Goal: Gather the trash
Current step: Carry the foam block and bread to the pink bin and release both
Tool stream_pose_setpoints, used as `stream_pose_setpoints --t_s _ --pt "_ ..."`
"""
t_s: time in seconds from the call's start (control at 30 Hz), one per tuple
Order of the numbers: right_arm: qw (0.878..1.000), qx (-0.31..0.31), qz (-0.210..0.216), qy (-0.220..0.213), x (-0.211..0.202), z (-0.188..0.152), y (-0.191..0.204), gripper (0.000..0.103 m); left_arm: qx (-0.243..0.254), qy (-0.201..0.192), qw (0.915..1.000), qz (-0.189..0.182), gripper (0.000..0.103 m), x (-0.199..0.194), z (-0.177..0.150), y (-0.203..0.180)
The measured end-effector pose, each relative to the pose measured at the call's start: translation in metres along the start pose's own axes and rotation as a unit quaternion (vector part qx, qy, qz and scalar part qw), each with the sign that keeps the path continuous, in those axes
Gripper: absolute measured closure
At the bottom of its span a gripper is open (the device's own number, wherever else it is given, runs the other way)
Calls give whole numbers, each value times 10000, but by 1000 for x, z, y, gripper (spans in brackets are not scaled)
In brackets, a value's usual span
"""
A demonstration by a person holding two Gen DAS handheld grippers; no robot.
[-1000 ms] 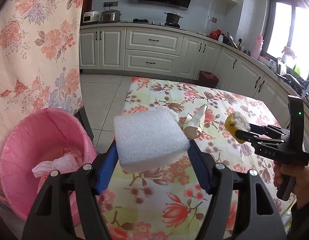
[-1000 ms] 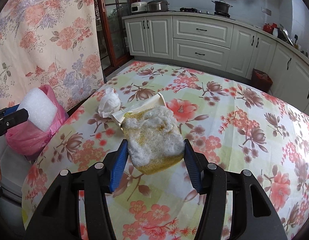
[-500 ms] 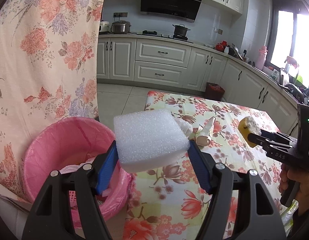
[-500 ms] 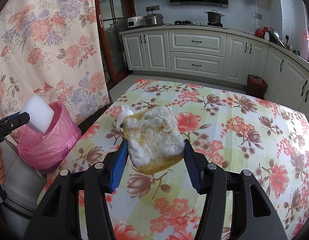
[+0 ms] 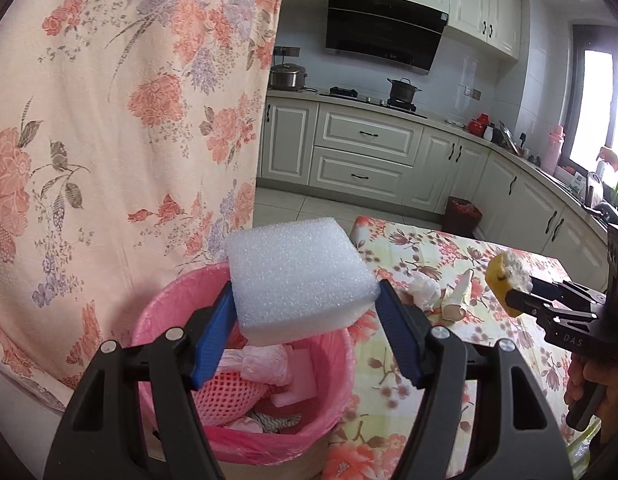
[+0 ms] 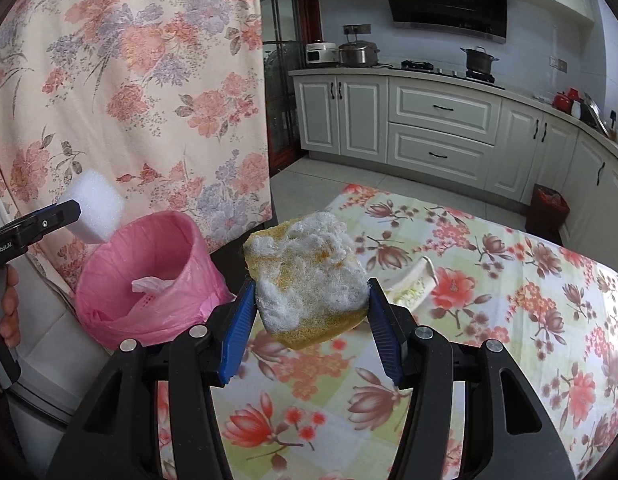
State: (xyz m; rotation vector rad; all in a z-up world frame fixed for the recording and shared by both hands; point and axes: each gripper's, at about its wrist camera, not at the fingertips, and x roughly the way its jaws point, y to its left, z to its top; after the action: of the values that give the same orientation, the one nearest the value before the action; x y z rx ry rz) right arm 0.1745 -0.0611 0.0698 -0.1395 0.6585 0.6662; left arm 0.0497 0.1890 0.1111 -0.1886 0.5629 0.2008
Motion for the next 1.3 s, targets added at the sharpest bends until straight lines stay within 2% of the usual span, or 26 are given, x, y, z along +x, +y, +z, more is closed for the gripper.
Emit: stream_pose_setpoints --t_s 0.33,0.97,1.3 --pt "9987 -299 413 75 29 28 57 50 -117 77 9995 274 36 17 7 36" --pt "9940 -555 838 427 81 49 112 50 -552 402 9965 488 33 70 13 85" --pt "9912 -648 927 687 109 43 131 50 -617 328 9956 624 33 63 13 93"
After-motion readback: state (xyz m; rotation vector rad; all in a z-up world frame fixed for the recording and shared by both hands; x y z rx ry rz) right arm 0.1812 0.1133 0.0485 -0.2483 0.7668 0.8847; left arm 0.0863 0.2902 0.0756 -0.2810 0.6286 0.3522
